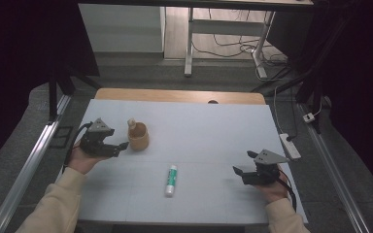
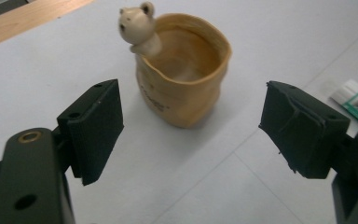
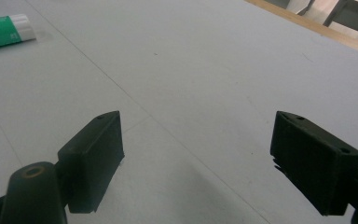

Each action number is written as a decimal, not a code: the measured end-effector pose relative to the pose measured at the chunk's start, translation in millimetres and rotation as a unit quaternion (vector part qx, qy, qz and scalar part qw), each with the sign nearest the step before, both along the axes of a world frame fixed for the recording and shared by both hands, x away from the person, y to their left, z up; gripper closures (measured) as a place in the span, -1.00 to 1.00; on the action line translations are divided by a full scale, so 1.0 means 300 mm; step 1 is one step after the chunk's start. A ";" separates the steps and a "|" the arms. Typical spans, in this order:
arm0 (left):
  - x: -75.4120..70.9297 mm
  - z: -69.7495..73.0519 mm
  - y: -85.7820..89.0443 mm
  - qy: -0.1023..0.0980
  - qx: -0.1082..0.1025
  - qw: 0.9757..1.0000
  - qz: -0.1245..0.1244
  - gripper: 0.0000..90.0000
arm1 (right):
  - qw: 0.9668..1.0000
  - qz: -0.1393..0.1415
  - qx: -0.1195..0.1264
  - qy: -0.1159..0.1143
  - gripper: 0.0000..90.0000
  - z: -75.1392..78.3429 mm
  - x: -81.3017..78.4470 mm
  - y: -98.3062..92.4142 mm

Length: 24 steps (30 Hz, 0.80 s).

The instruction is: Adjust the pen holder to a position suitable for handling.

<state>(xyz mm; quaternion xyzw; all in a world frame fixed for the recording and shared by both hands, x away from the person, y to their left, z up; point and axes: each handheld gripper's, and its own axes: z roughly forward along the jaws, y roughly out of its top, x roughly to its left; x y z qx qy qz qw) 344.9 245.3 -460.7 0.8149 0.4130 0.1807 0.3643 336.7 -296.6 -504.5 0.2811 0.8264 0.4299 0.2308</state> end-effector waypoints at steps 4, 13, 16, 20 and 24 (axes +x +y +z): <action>0.022 0.003 0.005 0.003 0.001 1.000 0.003 -0.51 | 1.000 0.001 -0.004 0.002 -0.62 -0.002 0.000 0.001; 0.085 0.000 0.007 0.016 0.011 1.000 0.011 -0.47 | 1.000 0.000 -0.005 0.003 -0.62 -0.004 0.002 0.001; 0.106 -0.004 0.006 0.022 0.015 1.000 0.009 -0.39 | 1.000 0.001 -0.006 0.004 -0.62 -0.006 0.003 0.003; 0.132 -0.011 0.013 0.029 0.020 0.999 0.011 -0.22 | 1.000 0.001 -0.007 0.005 -0.62 -0.006 0.003 0.003; 0.142 -0.014 0.015 0.031 0.023 0.999 0.012 0.02 | 1.000 0.001 -0.009 0.005 -0.62 -0.008 0.003 0.002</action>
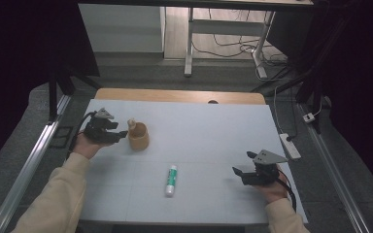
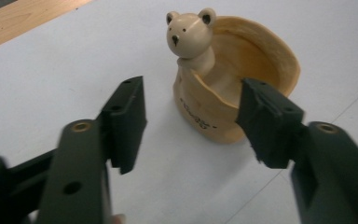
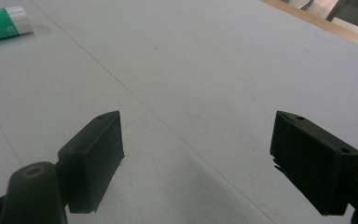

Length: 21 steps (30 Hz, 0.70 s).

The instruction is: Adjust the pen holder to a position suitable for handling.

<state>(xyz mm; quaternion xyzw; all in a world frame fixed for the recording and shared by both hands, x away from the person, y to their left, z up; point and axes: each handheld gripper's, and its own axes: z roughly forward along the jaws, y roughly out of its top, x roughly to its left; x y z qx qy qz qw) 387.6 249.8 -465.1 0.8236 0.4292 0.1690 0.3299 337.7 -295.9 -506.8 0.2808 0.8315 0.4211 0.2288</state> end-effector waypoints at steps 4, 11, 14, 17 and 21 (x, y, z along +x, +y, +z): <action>0.011 -0.004 0.008 0.004 0.003 1.000 0.002 0.24 | 1.000 -0.001 -0.002 0.000 -0.61 0.000 -0.001 0.000; 0.034 -0.012 0.023 0.014 0.008 1.000 0.007 0.69 | 1.000 -0.001 -0.002 0.000 -0.60 -0.003 0.001 0.001; 0.045 -0.017 0.025 0.020 0.016 1.000 0.007 0.90 | 1.000 -0.002 -0.004 -0.001 -0.59 -0.002 0.000 0.001; 0.057 -0.025 0.027 0.025 0.019 0.999 0.008 0.96 | 1.000 -0.003 -0.003 0.000 -0.59 -0.002 0.000 0.000; 0.069 -0.039 0.024 0.029 0.027 0.999 0.011 0.96 | 1.000 -0.003 -0.004 0.000 -0.59 -0.002 -0.001 -0.001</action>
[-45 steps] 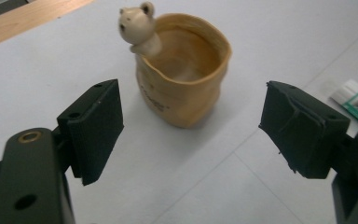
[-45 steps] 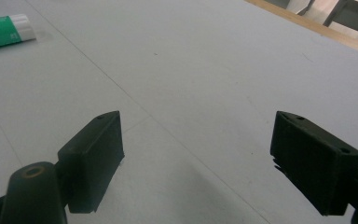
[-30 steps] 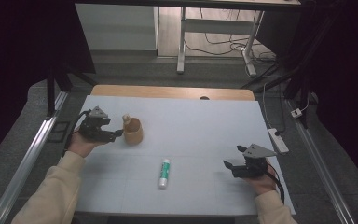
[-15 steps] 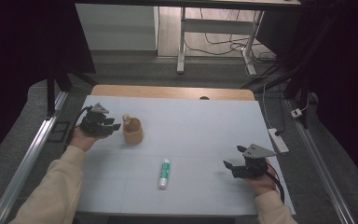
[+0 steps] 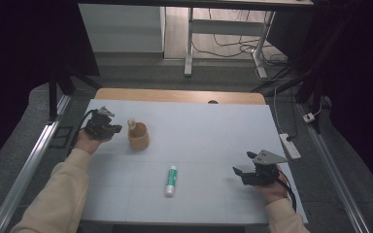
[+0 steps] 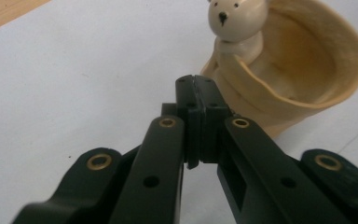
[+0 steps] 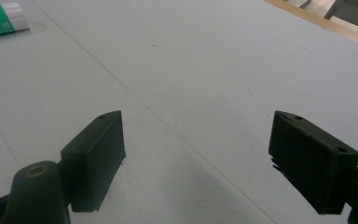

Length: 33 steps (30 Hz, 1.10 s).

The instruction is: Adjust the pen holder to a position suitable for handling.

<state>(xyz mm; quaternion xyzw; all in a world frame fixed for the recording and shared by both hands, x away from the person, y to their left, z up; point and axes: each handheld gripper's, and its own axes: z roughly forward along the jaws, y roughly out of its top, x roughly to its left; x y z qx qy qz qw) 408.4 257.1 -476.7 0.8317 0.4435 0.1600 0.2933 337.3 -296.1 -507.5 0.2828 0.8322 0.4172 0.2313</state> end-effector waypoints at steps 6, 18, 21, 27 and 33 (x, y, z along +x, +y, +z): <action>0.024 -0.024 0.004 0.010 0.002 1.000 0.008 0.96 | 1.000 0.000 0.001 0.001 -0.58 -0.001 0.000 0.000; 0.041 -0.069 -0.034 0.033 0.005 0.999 -0.011 0.96 | 1.000 -0.001 -0.002 0.002 -0.58 -0.005 0.001 0.000; 0.045 -0.078 -0.042 0.037 0.001 0.999 -0.013 0.96 | 1.000 -0.002 -0.001 0.001 -0.58 -0.005 0.000 -0.001; 0.043 -0.094 -0.048 0.046 -0.004 0.999 -0.018 0.96 | 1.000 -0.005 0.001 0.000 -0.58 -0.005 -0.001 -0.004; 0.040 -0.098 -0.051 0.048 -0.008 0.999 -0.017 0.96 | 1.000 -0.005 -0.002 -0.001 -0.58 -0.005 -0.001 -0.001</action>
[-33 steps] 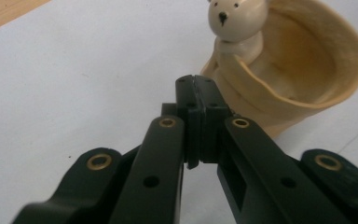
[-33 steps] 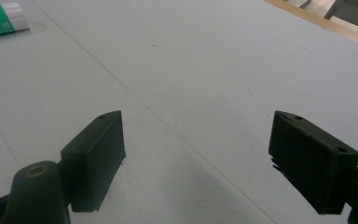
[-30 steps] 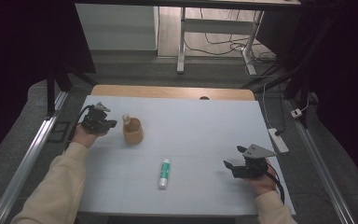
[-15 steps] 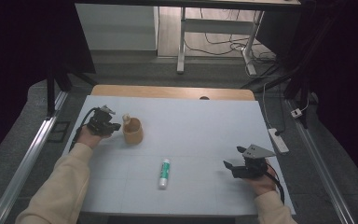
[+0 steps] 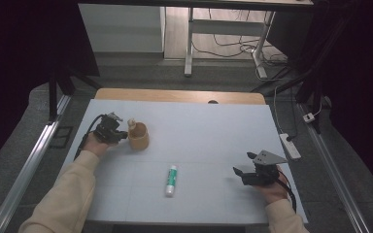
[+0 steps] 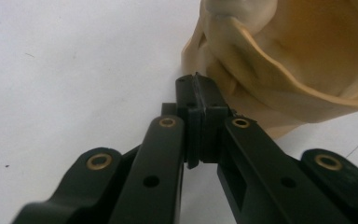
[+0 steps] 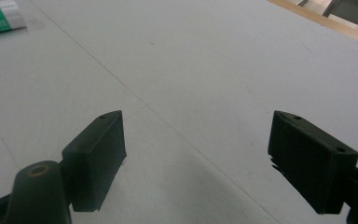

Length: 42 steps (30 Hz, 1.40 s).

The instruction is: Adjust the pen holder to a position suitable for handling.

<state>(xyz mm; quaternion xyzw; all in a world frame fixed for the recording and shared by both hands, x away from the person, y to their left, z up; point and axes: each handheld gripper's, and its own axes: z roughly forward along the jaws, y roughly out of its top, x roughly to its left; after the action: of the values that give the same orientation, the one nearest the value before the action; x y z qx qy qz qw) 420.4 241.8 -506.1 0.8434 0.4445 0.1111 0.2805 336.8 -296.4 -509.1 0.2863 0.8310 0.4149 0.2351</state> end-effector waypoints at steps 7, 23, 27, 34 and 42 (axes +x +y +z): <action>-0.002 -0.005 -0.003 0.001 0.003 1.000 0.000 0.97 | 1.000 0.000 0.000 0.001 -0.57 0.000 0.001 -0.003; -0.003 -0.015 -0.006 0.006 -0.001 1.000 0.005 0.97 | 1.000 -0.001 -0.002 0.000 -0.57 0.000 0.000 -0.002; -0.007 -0.024 -0.007 0.014 0.002 1.000 -0.002 0.97 | 1.000 -0.001 -0.003 0.000 -0.57 0.000 0.000 -0.001; -0.015 -0.029 -0.018 0.008 0.004 1.000 -0.004 0.97 | 1.000 -0.001 -0.003 0.000 -0.57 0.001 0.000 -0.002; -0.018 -0.029 -0.041 0.010 0.000 1.000 -0.010 0.97 | 1.000 -0.001 -0.001 -0.001 -0.57 0.001 0.000 -0.002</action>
<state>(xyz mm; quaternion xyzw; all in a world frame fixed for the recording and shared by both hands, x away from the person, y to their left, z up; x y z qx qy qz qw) 415.1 229.6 -514.8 0.8490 0.4385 0.1003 0.2772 336.9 -297.0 -508.9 0.2862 0.8310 0.4141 0.2368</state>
